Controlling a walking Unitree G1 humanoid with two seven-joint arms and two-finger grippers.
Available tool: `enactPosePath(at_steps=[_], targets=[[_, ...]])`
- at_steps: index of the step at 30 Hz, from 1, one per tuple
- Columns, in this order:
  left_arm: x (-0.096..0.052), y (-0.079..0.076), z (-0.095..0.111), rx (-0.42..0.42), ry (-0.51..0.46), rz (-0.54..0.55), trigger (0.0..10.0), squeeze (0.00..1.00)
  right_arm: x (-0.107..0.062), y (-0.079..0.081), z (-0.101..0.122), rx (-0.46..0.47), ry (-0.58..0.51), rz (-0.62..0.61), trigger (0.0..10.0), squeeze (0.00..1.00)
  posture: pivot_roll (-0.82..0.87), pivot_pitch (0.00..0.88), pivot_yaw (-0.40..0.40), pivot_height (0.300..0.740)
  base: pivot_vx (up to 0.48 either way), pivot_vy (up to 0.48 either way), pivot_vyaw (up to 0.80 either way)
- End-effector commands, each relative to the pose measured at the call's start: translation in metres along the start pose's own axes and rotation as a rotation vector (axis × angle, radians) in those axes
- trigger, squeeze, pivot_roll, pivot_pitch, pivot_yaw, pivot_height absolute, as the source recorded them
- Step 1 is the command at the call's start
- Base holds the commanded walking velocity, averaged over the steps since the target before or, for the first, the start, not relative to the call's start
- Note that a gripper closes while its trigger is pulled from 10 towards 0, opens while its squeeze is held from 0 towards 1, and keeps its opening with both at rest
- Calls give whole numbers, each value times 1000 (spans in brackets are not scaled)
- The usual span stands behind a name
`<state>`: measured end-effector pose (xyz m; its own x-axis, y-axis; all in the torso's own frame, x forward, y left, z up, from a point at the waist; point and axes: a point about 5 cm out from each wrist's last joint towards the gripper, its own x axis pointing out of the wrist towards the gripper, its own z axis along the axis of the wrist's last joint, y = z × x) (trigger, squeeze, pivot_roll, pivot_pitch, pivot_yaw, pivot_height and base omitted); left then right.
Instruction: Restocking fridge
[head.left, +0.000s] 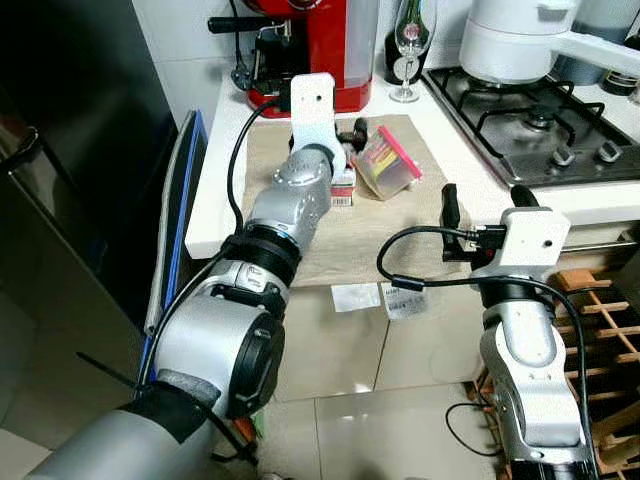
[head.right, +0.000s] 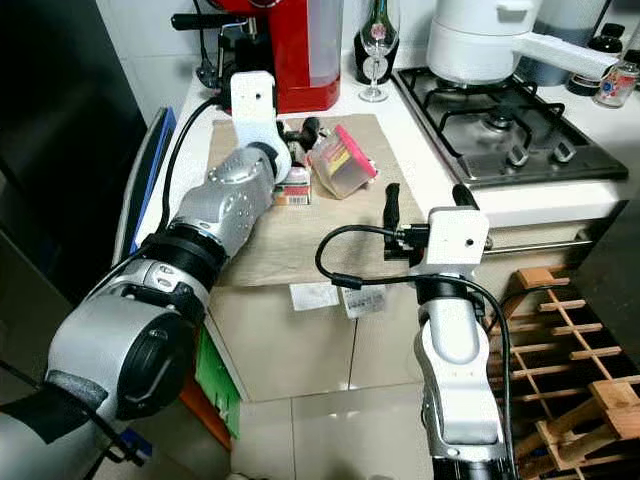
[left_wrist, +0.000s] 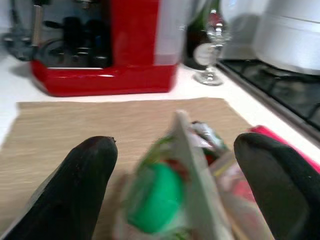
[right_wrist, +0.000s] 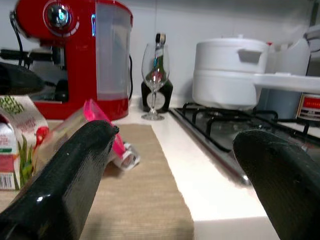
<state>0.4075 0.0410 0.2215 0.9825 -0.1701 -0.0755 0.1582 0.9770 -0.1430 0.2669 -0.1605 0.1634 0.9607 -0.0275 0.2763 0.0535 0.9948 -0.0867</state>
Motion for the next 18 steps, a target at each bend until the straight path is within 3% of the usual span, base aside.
enactPosePath(at_steps=[1,9,10,11,18], targets=[[1,3,10,19,-33,22,10000,0,1,1,6,2,-16,-3,10000,0,-248,10,111,740,0,0,0],[1,0,2,12,-13,16,10000,0,-2,1,5,-2,-2,-8,10000,0,-252,14,117,740,0,0,0],[1,0,2,7,-18,12,471,0,-2,1,5,-2,-1,-8,10000,0,-252,14,117,740,0,0,0],[1,-1,2,8,-24,6,0,0,-2,1,5,-3,-1,-10,10000,0,-252,14,117,740,0,0,0],[1,-2,-6,22,3,-16,0,0,-2,2,7,5,-9,-10,10000,0,-249,11,120,740,0,0,0]])
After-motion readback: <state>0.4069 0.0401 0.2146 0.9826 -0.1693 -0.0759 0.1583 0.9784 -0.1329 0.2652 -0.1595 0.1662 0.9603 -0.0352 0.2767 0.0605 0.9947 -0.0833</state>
